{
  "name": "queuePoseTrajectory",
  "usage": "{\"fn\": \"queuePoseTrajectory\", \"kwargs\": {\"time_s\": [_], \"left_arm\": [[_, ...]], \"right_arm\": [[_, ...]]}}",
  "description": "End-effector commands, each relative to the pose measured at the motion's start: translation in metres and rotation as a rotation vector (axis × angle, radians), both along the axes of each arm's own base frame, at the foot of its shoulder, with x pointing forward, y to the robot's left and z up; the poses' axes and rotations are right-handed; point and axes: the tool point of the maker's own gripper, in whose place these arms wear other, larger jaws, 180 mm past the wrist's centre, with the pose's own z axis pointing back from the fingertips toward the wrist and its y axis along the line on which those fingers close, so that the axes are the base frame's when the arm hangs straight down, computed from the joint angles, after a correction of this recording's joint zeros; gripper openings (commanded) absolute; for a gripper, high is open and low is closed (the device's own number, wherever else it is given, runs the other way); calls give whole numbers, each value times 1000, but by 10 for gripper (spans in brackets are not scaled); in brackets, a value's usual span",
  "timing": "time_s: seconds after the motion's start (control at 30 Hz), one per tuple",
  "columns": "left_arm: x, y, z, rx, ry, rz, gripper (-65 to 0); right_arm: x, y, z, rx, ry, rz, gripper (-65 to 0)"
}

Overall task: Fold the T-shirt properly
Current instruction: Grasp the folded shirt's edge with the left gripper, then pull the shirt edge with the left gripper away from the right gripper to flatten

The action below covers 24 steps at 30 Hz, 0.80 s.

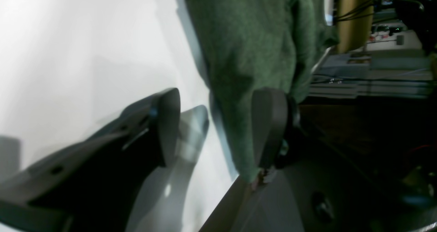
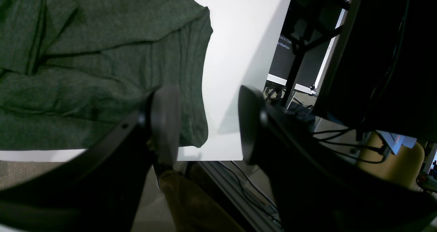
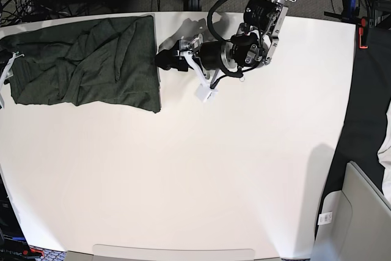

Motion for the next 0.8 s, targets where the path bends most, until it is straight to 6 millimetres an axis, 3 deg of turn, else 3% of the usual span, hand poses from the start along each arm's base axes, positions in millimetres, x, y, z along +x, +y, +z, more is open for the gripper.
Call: {"fn": "queuePoseTrajectory", "kwargs": {"time_s": [0.0,0.17,0.3,0.57,0.77], "left_arm": [[12,-7,19,-56,-36,3,-318],[4,-25,17,-54,-28,-73,-318],[1,-27,4,-37,6,-80,-319],[3,-26,2,-31,10,-74,-319],[5,-41,4,-67,17,-54,-320]], "right_arm": [[5,-4,15,-33,-30,8,-400],[5,-4,15,-33,-30,8,-400],[5,-5,15,-33,-31,7,-400],[5,-5,15,-33,-31,7,-400],[6,-5,16,-33,-35,7,-400]]}}
